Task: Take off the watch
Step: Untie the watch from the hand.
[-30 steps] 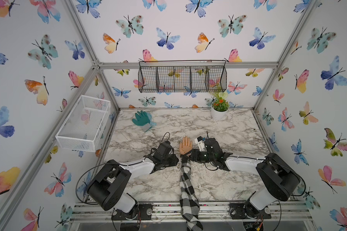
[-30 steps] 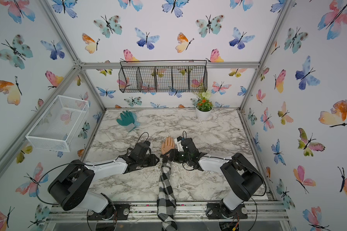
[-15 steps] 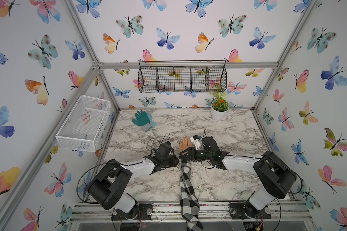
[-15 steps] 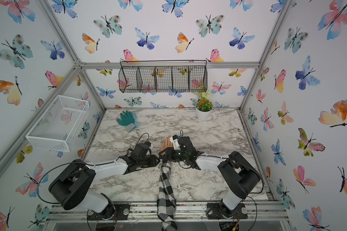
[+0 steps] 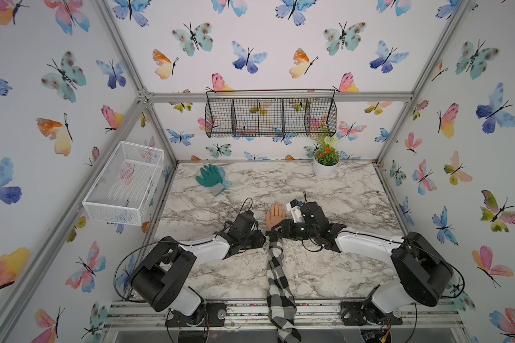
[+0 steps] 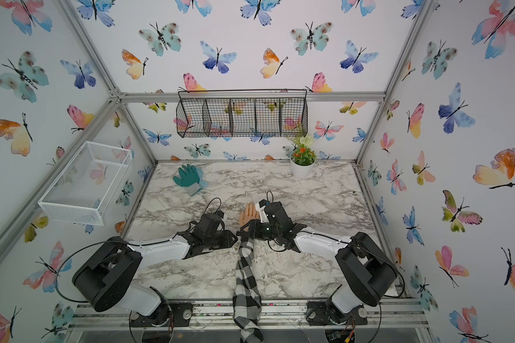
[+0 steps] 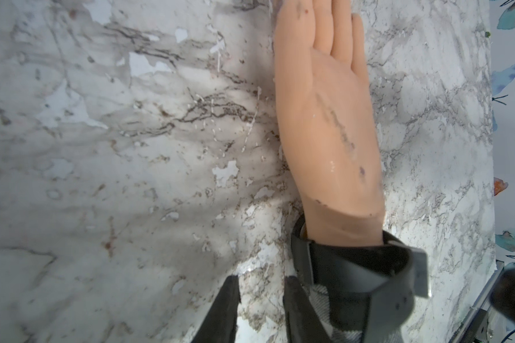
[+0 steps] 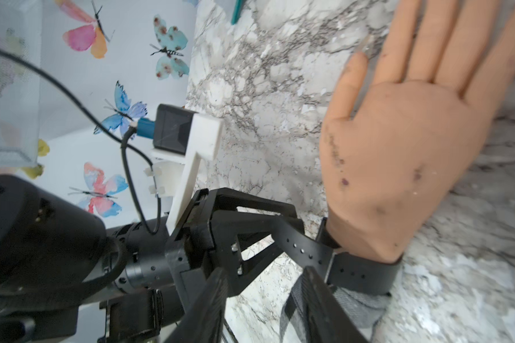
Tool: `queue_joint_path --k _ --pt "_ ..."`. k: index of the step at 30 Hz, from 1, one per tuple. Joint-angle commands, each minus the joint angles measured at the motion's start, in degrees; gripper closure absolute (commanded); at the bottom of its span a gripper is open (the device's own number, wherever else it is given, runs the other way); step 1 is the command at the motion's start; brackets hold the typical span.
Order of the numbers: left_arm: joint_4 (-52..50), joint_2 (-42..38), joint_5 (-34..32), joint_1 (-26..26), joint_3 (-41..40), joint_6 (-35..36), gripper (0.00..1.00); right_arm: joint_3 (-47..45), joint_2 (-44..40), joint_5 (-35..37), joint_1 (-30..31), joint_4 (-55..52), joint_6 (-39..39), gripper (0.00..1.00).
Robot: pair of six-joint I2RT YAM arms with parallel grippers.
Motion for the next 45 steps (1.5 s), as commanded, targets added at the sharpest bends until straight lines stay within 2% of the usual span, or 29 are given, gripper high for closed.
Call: queue_joint_path --k 1,4,12,17,21,26,31,40,45 --pt "0.5 -0.5 0.6 -0.2 -0.2 -0.1 0.7 1.7 0.9 4.0 0.2 -7.8 -3.8 0.64" --pt "0.5 -0.5 0.6 -0.3 -0.2 -0.1 0.7 2.9 2.3 3.1 0.2 -8.1 -4.2 0.69" --pt "0.5 -0.5 0.5 -0.3 -0.2 -0.1 0.7 5.2 5.2 3.4 0.6 -9.8 -5.5 0.7" --pt "0.5 -0.5 0.5 -0.3 -0.1 0.0 0.7 6.1 6.6 4.0 0.7 -10.7 -6.0 0.75" --pt "0.5 -0.5 0.5 -0.3 -0.2 0.0 0.7 6.8 7.4 4.5 0.8 -12.0 -6.8 0.82" --pt "0.5 -0.7 0.3 -0.3 -0.2 0.0 0.7 6.7 6.9 4.6 0.8 -12.6 -6.9 0.98" --pt "0.6 -0.5 0.5 -0.3 -0.3 0.0 0.7 6.6 5.4 2.6 0.8 -11.0 -5.8 0.98" --pt "0.6 -0.7 0.3 -0.3 -0.7 0.1 0.7 2.3 4.1 -8.5 0.7 6.1 3.0 0.98" --pt "0.9 -0.7 0.4 -0.3 -0.8 0.1 0.7 -4.4 4.9 -11.0 0.6 22.9 12.3 0.98"
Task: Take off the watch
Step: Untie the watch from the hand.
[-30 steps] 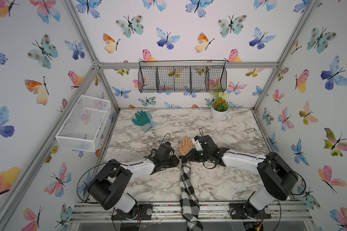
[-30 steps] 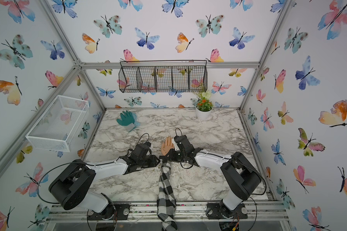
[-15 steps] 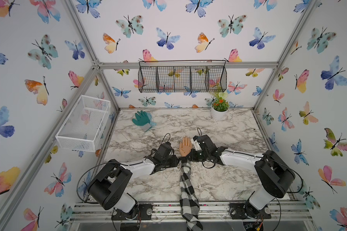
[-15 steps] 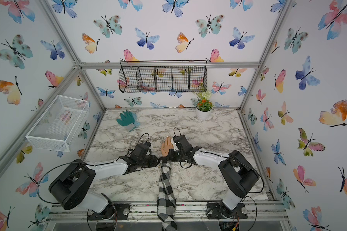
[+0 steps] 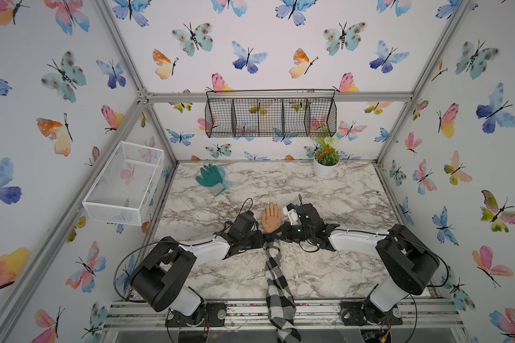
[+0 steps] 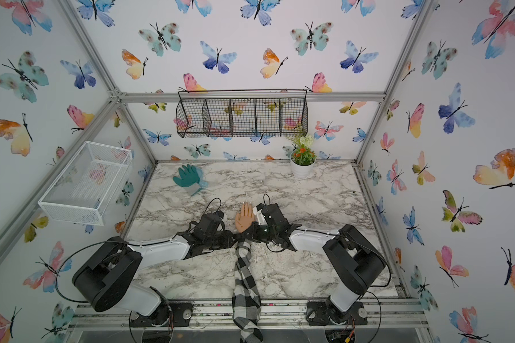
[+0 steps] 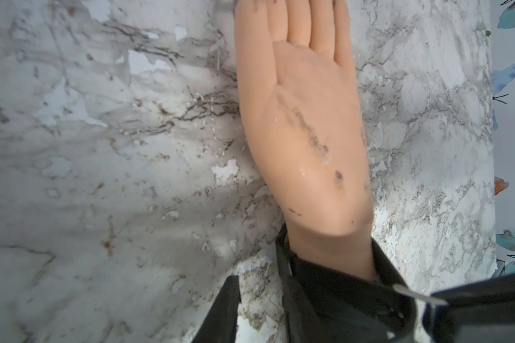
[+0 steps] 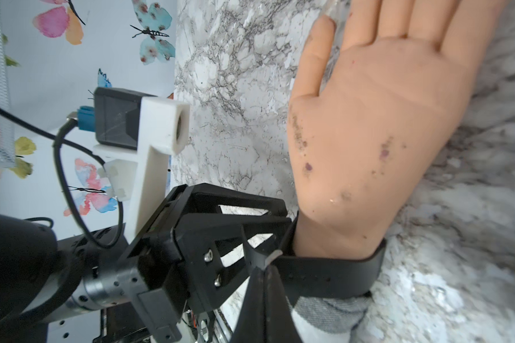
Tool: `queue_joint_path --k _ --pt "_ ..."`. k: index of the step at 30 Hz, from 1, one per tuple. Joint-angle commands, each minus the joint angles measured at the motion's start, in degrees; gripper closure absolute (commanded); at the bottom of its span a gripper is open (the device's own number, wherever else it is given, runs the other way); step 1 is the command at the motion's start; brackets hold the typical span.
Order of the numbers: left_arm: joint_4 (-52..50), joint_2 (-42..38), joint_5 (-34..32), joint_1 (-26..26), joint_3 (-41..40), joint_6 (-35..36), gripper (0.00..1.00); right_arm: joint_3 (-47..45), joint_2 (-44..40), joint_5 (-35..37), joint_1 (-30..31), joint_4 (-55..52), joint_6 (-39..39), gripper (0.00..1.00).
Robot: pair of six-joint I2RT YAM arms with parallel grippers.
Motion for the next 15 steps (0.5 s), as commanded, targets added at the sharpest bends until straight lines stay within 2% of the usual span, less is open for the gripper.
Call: queue_joint_path --k 1,8,12,15 --pt "0.7 -0.7 0.5 -0.2 -0.6 0.1 0.7 -3.3 -0.7 -5.6 0.2 17.1 9.2 0.98" --pt "0.8 -1.0 0.4 -0.2 -1.0 0.0 0.7 -9.0 3.4 -7.6 0.2 40.0 20.1 0.98" --pt "0.9 -1.2 0.5 -0.2 -1.1 0.3 0.7 -7.8 5.0 -8.3 0.2 39.8 19.8 0.98" --pt "0.8 -1.7 0.3 -0.1 -1.4 0.4 0.7 -5.0 5.4 -8.6 0.3 32.1 15.0 0.93"
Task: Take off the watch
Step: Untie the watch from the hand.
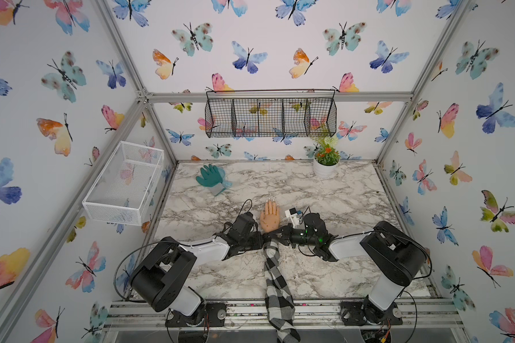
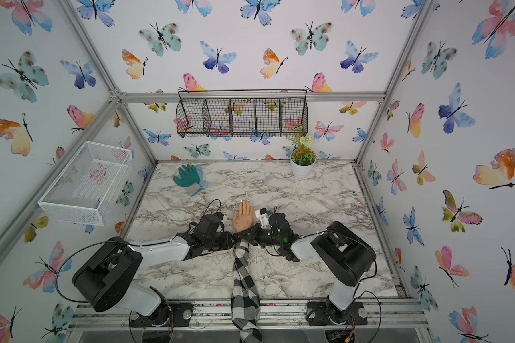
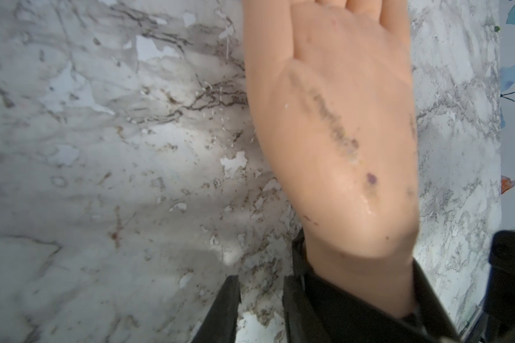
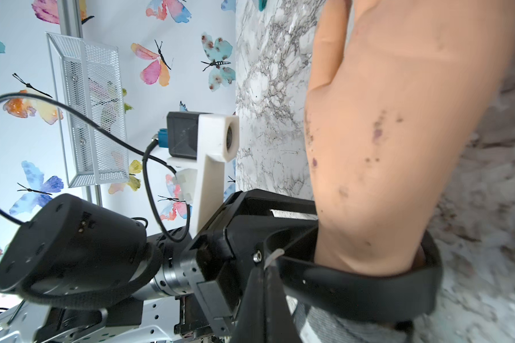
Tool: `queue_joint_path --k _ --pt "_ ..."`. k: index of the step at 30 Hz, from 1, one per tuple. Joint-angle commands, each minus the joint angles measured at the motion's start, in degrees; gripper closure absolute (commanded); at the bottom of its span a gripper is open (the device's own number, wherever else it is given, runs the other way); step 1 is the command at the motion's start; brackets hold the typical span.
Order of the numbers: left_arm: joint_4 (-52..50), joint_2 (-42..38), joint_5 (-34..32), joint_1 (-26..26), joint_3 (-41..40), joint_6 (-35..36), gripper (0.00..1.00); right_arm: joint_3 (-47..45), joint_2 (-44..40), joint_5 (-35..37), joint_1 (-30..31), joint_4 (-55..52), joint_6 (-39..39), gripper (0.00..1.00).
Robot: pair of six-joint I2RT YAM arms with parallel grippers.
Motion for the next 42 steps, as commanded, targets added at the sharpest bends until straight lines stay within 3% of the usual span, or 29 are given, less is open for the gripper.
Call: queue_joint_path --k 1,4,6,10,12,15,21,26,29,42 --pt "0.4 -1.7 0.3 -0.1 -0.7 0.3 0.7 4.4 -0.4 -3.5 0.3 -1.9 -4.4 0.9" --pt "0.2 -2.0 0.4 -0.1 -0.6 0.3 0.7 5.8 -0.8 -2.7 0.3 -7.4 -8.0 0.82" --pt "0.2 -2.2 0.4 -0.1 -0.5 0.3 0.7 6.6 -1.0 -2.5 0.3 -10.1 -9.7 0.71" --pt "-0.4 -2.3 0.2 0.0 -0.1 0.5 0.7 6.4 -4.0 -1.2 0.2 -13.3 -13.2 0.61" --pt "-0.8 -2.7 0.1 0.0 -0.1 0.8 0.7 6.5 -7.8 2.2 0.2 -20.0 -17.9 0.59" --pt "-1.6 -3.3 0.0 0.2 -0.1 1.1 0.7 7.6 -13.9 11.0 0.2 -34.8 -28.2 0.54" --pt "-1.8 -3.7 0.2 0.5 -0.2 1.4 0.7 8.4 -19.1 34.0 3.4 -50.4 -46.4 0.46" --pt "-1.8 -3.6 -0.1 0.5 -0.4 1.1 0.7 7.0 -18.0 50.1 10.9 -48.3 -54.6 0.44" --pt "-1.8 -3.4 -0.2 0.5 -0.3 0.9 0.7 5.4 -16.4 54.9 13.6 -43.7 -56.8 0.44" --pt "-1.5 -2.8 -0.2 0.5 0.0 0.4 0.7 5.1 -11.4 53.4 15.9 -37.0 -58.9 0.44"
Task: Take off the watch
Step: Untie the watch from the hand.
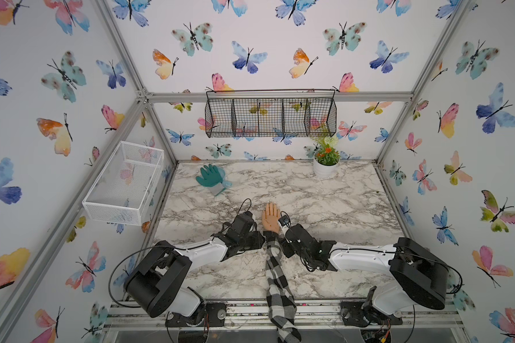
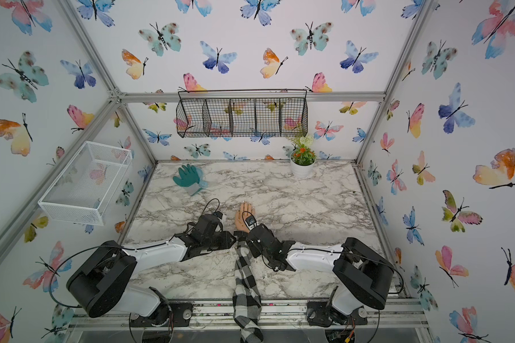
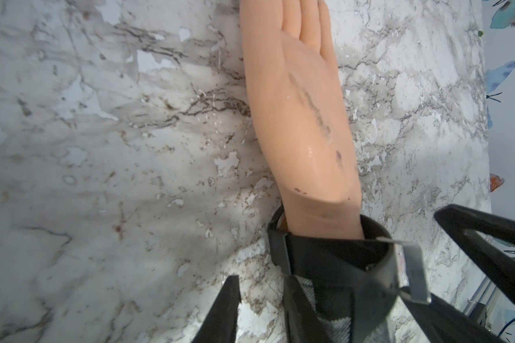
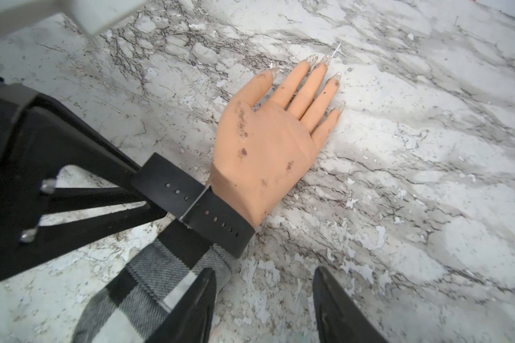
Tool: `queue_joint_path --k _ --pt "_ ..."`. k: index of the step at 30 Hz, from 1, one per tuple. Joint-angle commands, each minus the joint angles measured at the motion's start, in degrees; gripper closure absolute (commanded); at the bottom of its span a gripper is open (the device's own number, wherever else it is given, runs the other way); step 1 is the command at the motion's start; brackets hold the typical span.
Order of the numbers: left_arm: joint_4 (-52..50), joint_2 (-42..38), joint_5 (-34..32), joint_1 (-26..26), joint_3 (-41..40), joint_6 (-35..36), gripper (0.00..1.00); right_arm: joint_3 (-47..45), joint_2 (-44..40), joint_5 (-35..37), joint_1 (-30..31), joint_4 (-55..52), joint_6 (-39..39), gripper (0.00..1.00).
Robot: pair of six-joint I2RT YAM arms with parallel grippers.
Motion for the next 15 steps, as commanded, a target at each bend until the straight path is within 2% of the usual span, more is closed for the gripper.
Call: queue_joint_path --k 1,9,15 --pt "-0.5 -0.2 -0.3 0.4 0.2 0.0 0.7 -0.1 0.7 0.2 0.5 2.5 -1.1 0.44" --pt "0.0 0.0 -0.2 0.4 0.0 -0.2 0.7 -0.1 2.7 -2.5 0.6 5.0 -3.5 0.44" --pt "0.7 0.2 0.0 0.4 -0.5 -0.8 0.7 0.5 4.4 0.8 0.8 6.0 -7.2 0.44"
